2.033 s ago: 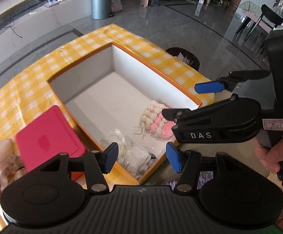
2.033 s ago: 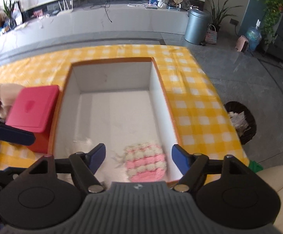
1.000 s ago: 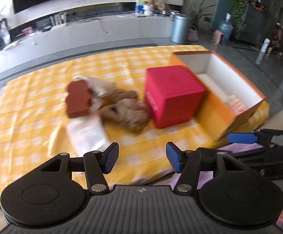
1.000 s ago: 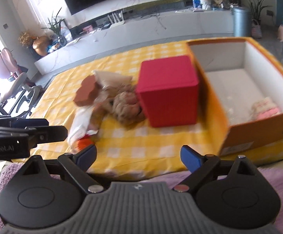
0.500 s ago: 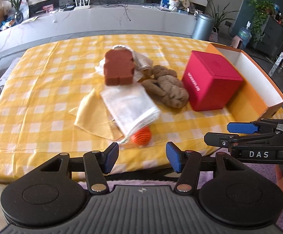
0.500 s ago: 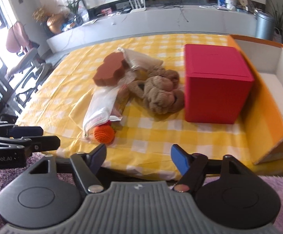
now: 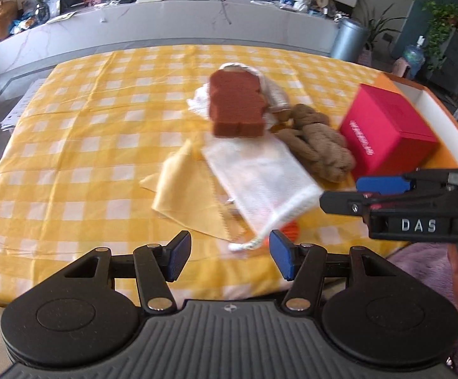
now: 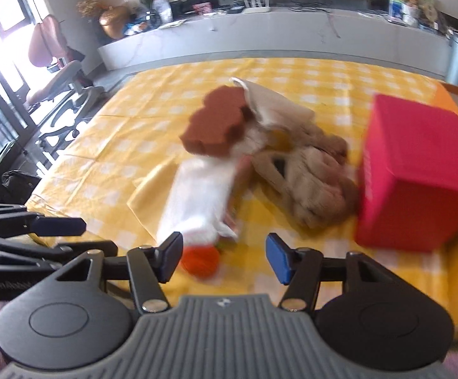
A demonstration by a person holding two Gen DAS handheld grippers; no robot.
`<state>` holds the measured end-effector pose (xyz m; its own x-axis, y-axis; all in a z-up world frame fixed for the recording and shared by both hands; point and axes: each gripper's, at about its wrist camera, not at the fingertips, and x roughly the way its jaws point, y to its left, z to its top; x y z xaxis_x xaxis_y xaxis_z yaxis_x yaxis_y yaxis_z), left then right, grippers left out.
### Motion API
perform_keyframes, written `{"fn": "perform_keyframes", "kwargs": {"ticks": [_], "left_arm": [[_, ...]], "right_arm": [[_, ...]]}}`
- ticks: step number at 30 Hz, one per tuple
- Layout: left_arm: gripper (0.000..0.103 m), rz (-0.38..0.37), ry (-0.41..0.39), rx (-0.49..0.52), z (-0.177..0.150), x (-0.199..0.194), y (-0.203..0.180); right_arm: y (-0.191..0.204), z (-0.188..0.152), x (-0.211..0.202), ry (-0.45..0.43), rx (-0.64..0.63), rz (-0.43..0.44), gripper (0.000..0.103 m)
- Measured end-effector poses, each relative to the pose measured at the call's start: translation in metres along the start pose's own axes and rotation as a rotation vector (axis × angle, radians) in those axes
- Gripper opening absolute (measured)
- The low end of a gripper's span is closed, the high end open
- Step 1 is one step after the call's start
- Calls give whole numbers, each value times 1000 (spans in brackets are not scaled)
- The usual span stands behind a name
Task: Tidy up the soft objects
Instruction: 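Grasp the white mesh strip with the right gripper while the left grasps the yellow cloth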
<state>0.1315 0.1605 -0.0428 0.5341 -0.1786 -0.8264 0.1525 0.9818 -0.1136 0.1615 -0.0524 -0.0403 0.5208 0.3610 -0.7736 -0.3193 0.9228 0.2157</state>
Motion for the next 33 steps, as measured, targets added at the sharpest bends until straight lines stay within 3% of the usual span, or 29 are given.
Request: {"fn": "perform_keyframes", "kwargs": {"ticks": [3,6,14,16,18,22,24,26,33], "left_arm": [[67,14,8,0,3,3,9],[67,57,34,-5,4,9,20],[69,73,73,2,8,29,41],[72,64,70,23,10,35,41],[72,53,63,46,13,41,41],[78,24,49,109,20,55,36],[80,29,49,141,23,61,34],[82,49,54,167,27,69,33],[83,53,93,184,36,96,37]], "right_arm": [[9,17,20,7,-18,-6,78],[22,33,41,23,-66,-31,83],[65,41,95,105,-267,-170,86],[69,39,102,113,-301,-195,78],[65,38,103,121,-294,-190,59],[51,42,95,118,-241,-142,42],[47,45,87,107,-229,-140,21],[43,49,78,101,-201,-114,12],[9,50,52,71,-96,-129,9]]}}
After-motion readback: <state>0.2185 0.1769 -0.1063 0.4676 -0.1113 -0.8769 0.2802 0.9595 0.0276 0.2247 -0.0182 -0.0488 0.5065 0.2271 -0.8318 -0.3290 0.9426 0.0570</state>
